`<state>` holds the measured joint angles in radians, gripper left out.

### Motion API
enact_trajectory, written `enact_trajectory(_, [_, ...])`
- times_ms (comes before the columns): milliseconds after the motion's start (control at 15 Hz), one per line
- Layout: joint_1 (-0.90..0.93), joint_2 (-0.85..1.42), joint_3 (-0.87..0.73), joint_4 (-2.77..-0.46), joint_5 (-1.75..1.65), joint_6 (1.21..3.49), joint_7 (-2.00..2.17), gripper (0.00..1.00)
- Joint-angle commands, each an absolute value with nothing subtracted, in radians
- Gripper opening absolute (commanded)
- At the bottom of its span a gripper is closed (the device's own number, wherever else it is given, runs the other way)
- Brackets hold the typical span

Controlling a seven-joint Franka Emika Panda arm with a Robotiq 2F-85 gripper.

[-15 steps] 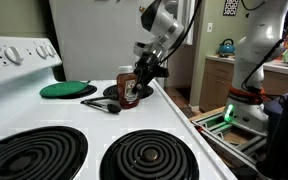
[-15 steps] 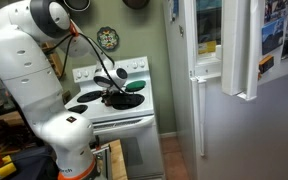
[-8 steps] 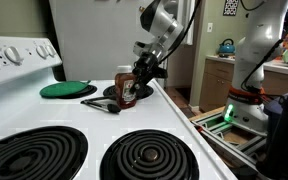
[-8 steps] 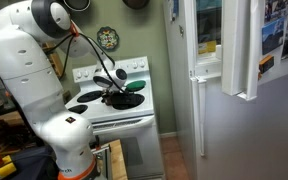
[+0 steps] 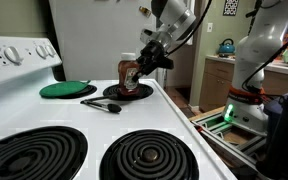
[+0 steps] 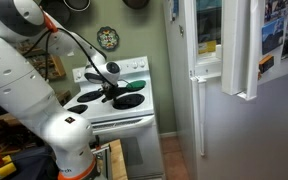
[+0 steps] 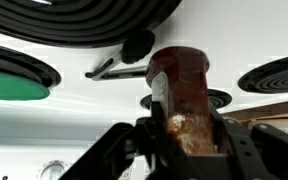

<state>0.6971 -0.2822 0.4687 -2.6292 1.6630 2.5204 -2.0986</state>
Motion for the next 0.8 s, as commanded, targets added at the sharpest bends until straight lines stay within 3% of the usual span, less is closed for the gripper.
enact_trajectory(0, [0.665,-0.293,0.500,-2.630,1.662,2.511,-2.093,0.44])
enact_trajectory(333, [0.657,-0.260,0.501,-2.623,1.662,2.512,-2.096,0.44])
enact_trajectory(400, [0.657,-0.259,0.501,-2.622,1.662,2.512,-2.096,0.19])
enact_trajectory(733, [0.618,-0.380,0.468,-2.688,1.781,2.501,-2.007,0.19])
